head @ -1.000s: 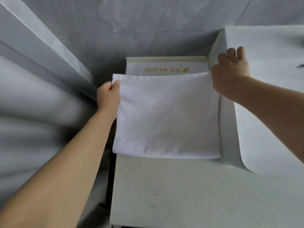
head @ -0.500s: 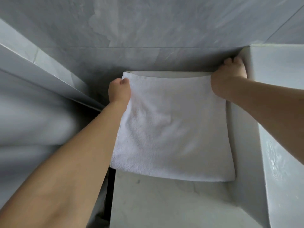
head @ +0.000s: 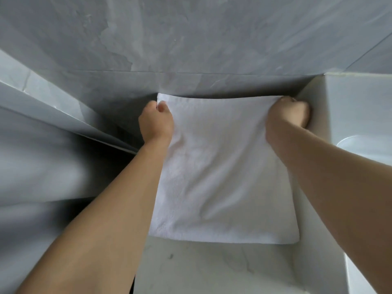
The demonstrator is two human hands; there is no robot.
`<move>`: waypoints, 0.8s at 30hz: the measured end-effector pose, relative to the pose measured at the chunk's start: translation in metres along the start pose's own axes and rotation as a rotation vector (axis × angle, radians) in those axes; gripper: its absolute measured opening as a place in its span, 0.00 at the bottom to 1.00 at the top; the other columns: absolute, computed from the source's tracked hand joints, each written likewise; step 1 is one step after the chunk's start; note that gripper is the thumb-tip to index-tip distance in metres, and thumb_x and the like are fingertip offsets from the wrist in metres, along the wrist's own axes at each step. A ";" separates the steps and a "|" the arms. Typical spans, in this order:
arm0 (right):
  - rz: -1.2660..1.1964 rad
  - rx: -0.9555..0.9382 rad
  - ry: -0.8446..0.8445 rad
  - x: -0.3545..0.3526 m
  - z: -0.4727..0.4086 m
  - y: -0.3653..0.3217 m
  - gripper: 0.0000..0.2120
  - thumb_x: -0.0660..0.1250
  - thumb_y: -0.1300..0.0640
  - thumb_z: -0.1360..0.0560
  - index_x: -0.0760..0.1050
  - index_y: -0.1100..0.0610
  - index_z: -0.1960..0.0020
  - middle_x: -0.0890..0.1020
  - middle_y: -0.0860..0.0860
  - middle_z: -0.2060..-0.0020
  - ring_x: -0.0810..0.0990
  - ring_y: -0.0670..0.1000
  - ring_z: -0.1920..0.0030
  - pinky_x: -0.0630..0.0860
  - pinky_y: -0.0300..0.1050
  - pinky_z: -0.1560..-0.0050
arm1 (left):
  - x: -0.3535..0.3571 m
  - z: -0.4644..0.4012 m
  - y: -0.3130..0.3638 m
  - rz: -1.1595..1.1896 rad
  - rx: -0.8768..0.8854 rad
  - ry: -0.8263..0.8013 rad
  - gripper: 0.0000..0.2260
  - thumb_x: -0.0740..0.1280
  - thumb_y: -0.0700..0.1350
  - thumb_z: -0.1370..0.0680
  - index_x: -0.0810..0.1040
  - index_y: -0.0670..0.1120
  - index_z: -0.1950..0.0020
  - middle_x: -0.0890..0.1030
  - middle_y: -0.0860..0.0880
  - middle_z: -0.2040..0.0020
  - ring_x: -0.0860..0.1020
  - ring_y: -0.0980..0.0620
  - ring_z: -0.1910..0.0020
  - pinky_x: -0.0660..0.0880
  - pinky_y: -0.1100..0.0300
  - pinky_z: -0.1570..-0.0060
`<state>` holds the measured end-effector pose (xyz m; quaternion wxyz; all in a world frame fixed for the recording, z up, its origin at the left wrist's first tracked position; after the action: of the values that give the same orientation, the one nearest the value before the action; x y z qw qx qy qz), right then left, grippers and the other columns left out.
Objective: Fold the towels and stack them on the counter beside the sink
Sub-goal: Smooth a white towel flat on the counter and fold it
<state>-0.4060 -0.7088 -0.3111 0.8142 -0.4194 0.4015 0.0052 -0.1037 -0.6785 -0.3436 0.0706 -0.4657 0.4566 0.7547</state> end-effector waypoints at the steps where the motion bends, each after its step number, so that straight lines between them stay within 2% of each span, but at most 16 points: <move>1: -0.049 -0.064 0.053 -0.004 0.000 -0.002 0.15 0.51 0.61 0.19 0.70 0.63 0.36 0.76 0.62 0.40 0.75 0.60 0.40 0.62 0.46 0.54 | 0.000 0.002 0.002 -0.001 -0.004 0.032 0.17 0.57 0.46 0.16 0.64 0.43 0.64 0.72 0.45 0.60 0.70 0.45 0.58 0.59 0.57 0.61; 3: 0.007 -0.205 0.140 -0.012 0.002 -0.003 0.14 0.52 0.60 0.20 0.67 0.64 0.37 0.77 0.64 0.45 0.74 0.63 0.48 0.56 0.44 0.58 | 0.003 0.008 0.004 -0.045 0.013 0.086 0.15 0.57 0.47 0.16 0.70 0.41 0.60 0.76 0.42 0.57 0.73 0.42 0.55 0.58 0.59 0.61; 5: 0.125 -0.315 0.052 -0.009 0.002 0.000 0.15 0.54 0.61 0.20 0.66 0.63 0.35 0.73 0.58 0.51 0.72 0.57 0.54 0.60 0.43 0.56 | 0.010 0.016 0.002 -0.146 0.068 0.132 0.15 0.57 0.49 0.15 0.76 0.39 0.47 0.79 0.40 0.48 0.77 0.40 0.48 0.60 0.57 0.58; 6: 0.189 -0.359 0.016 -0.006 0.000 0.001 0.15 0.54 0.61 0.20 0.66 0.62 0.35 0.71 0.56 0.52 0.71 0.54 0.54 0.62 0.43 0.55 | 0.013 0.021 0.000 -0.197 0.111 0.147 0.15 0.58 0.50 0.16 0.76 0.39 0.42 0.79 0.40 0.45 0.78 0.39 0.47 0.62 0.55 0.58; 8: 0.370 -0.382 -0.007 0.001 -0.003 0.005 0.17 0.54 0.61 0.20 0.63 0.62 0.32 0.73 0.57 0.48 0.74 0.56 0.49 0.67 0.47 0.52 | 0.015 0.026 -0.005 -0.269 0.197 0.167 0.16 0.58 0.50 0.16 0.76 0.40 0.40 0.78 0.40 0.44 0.79 0.37 0.49 0.63 0.52 0.60; 9: 0.444 -0.367 -0.010 0.005 -0.007 0.008 0.19 0.54 0.61 0.20 0.60 0.62 0.30 0.74 0.60 0.43 0.75 0.58 0.44 0.70 0.49 0.47 | 0.013 0.027 -0.009 -0.289 0.213 0.173 0.16 0.58 0.50 0.16 0.75 0.39 0.40 0.78 0.40 0.45 0.79 0.36 0.50 0.63 0.52 0.61; 11: 0.472 -0.256 -0.040 0.012 -0.013 0.016 0.21 0.53 0.59 0.19 0.58 0.61 0.27 0.72 0.61 0.33 0.73 0.61 0.35 0.68 0.50 0.37 | 0.007 0.023 -0.019 -0.308 0.217 0.158 0.15 0.57 0.50 0.15 0.75 0.40 0.42 0.79 0.40 0.47 0.79 0.37 0.50 0.63 0.53 0.60; 14: 0.523 -0.212 -0.106 0.021 -0.016 0.024 0.17 0.54 0.55 0.17 0.66 0.62 0.33 0.74 0.63 0.35 0.73 0.63 0.34 0.69 0.51 0.38 | -0.006 0.017 -0.029 -0.254 0.174 0.122 0.15 0.58 0.50 0.16 0.75 0.39 0.43 0.78 0.40 0.45 0.77 0.38 0.46 0.63 0.53 0.57; 16: 0.545 -0.224 -0.125 0.025 -0.014 0.028 0.17 0.55 0.54 0.17 0.67 0.63 0.33 0.72 0.64 0.34 0.71 0.63 0.34 0.69 0.52 0.38 | -0.009 0.009 -0.037 -0.173 0.086 0.084 0.14 0.60 0.50 0.17 0.76 0.39 0.46 0.76 0.40 0.43 0.74 0.38 0.45 0.64 0.53 0.54; 19: 0.544 -0.192 -0.113 0.030 -0.013 0.027 0.18 0.58 0.54 0.19 0.65 0.63 0.33 0.68 0.63 0.32 0.68 0.63 0.32 0.66 0.52 0.34 | -0.007 -0.008 -0.051 0.119 -0.176 -0.066 0.07 0.61 0.46 0.21 0.71 0.43 0.54 0.73 0.47 0.56 0.72 0.47 0.59 0.66 0.56 0.64; 21: 0.524 -0.144 -0.119 0.030 -0.015 0.023 0.18 0.58 0.54 0.20 0.67 0.63 0.35 0.73 0.62 0.35 0.71 0.63 0.33 0.69 0.51 0.37 | -0.009 -0.015 -0.054 0.232 -0.279 -0.116 0.04 0.62 0.43 0.23 0.72 0.44 0.55 0.71 0.49 0.62 0.67 0.51 0.66 0.64 0.58 0.68; 24: 0.504 -0.074 -0.285 0.033 -0.017 0.019 0.14 0.60 0.55 0.22 0.75 0.61 0.42 0.80 0.59 0.42 0.78 0.62 0.40 0.74 0.48 0.49 | -0.018 -0.016 -0.049 0.339 -0.259 -0.074 0.03 0.63 0.41 0.24 0.72 0.44 0.57 0.69 0.50 0.66 0.64 0.53 0.69 0.63 0.59 0.69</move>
<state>-0.4013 -0.7185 -0.3509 0.8196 -0.3310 0.3739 0.2809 -0.0570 -0.6569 -0.3631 -0.1010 -0.3593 0.4247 0.8248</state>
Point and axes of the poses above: each hand's wrist, its own z-axis away from the middle knuckle, its own x-axis out of the palm, y = z × x, the point moved 5 cm from there along -z, towards the middle knuckle
